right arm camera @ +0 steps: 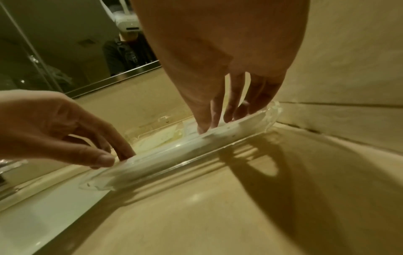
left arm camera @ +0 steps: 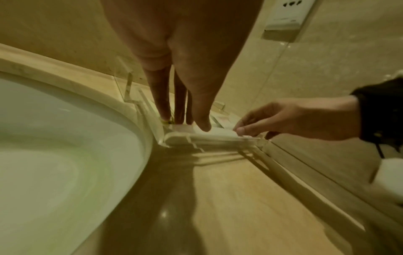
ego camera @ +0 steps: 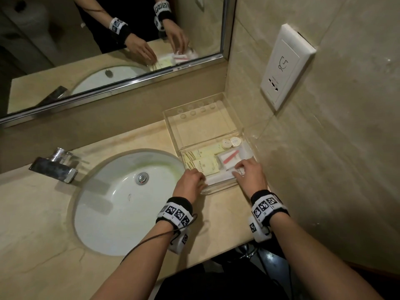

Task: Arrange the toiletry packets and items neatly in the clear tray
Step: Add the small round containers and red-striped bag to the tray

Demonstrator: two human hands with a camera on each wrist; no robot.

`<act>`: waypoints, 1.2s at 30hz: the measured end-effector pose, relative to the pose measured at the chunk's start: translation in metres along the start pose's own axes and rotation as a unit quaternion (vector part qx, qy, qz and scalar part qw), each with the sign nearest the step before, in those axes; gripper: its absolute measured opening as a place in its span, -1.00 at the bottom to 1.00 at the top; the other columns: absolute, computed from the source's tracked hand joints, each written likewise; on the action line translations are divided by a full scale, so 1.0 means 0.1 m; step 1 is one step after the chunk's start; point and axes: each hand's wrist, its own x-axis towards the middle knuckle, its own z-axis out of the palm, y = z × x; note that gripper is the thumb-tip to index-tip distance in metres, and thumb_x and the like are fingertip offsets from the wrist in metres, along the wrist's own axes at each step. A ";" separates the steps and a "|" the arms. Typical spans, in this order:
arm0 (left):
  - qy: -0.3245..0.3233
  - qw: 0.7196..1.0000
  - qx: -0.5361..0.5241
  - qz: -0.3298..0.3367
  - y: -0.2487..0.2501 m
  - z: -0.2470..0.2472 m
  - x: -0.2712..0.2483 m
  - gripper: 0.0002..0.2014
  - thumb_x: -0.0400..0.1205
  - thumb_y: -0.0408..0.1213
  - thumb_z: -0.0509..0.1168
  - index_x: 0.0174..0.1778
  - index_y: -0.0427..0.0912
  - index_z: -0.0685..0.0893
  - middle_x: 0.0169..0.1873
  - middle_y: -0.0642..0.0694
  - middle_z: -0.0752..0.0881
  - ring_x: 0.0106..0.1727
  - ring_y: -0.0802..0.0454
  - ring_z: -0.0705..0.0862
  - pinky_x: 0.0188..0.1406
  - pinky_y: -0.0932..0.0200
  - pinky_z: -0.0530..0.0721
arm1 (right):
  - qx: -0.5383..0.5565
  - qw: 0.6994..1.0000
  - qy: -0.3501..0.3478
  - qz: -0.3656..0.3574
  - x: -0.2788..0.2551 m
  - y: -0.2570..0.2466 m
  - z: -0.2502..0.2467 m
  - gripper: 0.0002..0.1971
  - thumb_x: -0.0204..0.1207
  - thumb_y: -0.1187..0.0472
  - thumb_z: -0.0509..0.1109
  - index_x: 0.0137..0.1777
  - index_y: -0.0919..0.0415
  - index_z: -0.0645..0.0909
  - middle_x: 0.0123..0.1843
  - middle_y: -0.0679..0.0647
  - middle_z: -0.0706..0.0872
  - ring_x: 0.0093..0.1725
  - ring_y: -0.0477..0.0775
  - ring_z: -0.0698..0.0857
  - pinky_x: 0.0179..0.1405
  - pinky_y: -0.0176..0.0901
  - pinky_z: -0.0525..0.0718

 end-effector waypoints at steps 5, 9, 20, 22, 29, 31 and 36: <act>0.005 0.998 0.051 -0.029 0.07 0.09 -0.13 -0.70 0.64 -0.19 0.32 0.23 -0.27 0.66 0.22 -0.17 0.59 0.28 -0.12 0.51 0.16 -0.01 0.64 | -0.031 0.999 0.002 -0.021 -0.06 0.01 -0.02 -0.74 0.47 0.10 0.54 0.13 0.13 0.71 0.25 0.05 0.67 0.28 0.16 0.55 0.25 -0.02 0.53; -0.008 0.998 0.064 -0.021 0.09 0.13 -0.16 -0.71 0.63 -0.39 0.29 0.28 -0.23 0.64 0.21 -0.13 0.58 0.32 -0.09 0.47 0.22 0.06 0.59 | -0.023 1.000 0.002 -0.016 -0.06 -0.01 -0.04 -0.80 0.49 0.13 0.53 0.07 0.14 0.70 0.22 0.06 0.68 0.25 0.13 0.56 0.21 -0.05 0.55; 0.015 0.996 0.090 0.020 0.03 0.14 0.06 -0.43 0.71 -0.01 0.13 0.64 -0.05 0.22 0.66 -0.22 0.16 0.67 -0.19 0.15 0.64 0.00 0.23 | 0.023 0.991 0.030 -0.131 0.10 -0.34 0.03 -0.85 0.55 0.19 0.42 0.10 0.06 0.65 0.10 -0.04 0.70 0.08 0.00 0.62 0.11 0.00 0.66; -0.044 0.991 0.129 0.018 0.04 0.18 0.13 -0.39 0.73 0.08 0.00 0.69 0.02 0.02 0.70 -0.17 -0.06 0.72 -0.15 -0.04 0.68 -0.01 0.04 | 0.014 0.984 0.020 -0.174 0.15 -0.39 0.06 -0.80 0.57 0.21 0.40 0.17 0.09 0.65 0.18 -0.03 0.71 0.15 0.00 0.63 0.21 -0.02 0.62; -0.057 0.984 0.164 -0.042 0.12 0.26 0.16 -0.38 0.73 0.15 -0.14 0.69 0.04 -0.08 0.70 -0.17 -0.10 0.72 -0.14 -0.08 0.67 -0.02 -0.02 | -0.035 0.985 -0.052 -0.160 0.28 -0.33 0.12 -0.50 0.54 0.25 0.42 0.50 0.17 0.52 0.56 0.16 0.51 0.56 0.15 0.44 0.55 0.07 0.40; -0.048 0.985 0.162 -0.042 0.13 0.26 0.15 -0.38 0.74 0.15 -0.13 0.69 0.03 -0.07 0.70 -0.18 -0.09 0.72 -0.14 -0.07 0.67 -0.01 -0.01 | -0.042 0.985 -0.059 -0.156 0.27 -0.30 0.12 -0.51 0.57 0.23 0.41 0.51 0.17 0.52 0.57 0.16 0.50 0.56 0.15 0.43 0.54 0.06 0.39; 0.029 0.995 0.089 -0.026 0.10 0.17 0.10 -0.43 0.73 0.10 0.01 0.65 -0.01 0.19 0.65 -0.21 0.22 0.66 -0.18 0.19 0.62 -0.05 0.23 | -0.003 0.986 -0.036 -0.165 0.23 -0.24 0.05 -0.56 0.60 0.20 0.37 0.48 0.16 0.54 0.53 0.12 0.55 0.51 0.12 0.50 0.52 0.08 0.46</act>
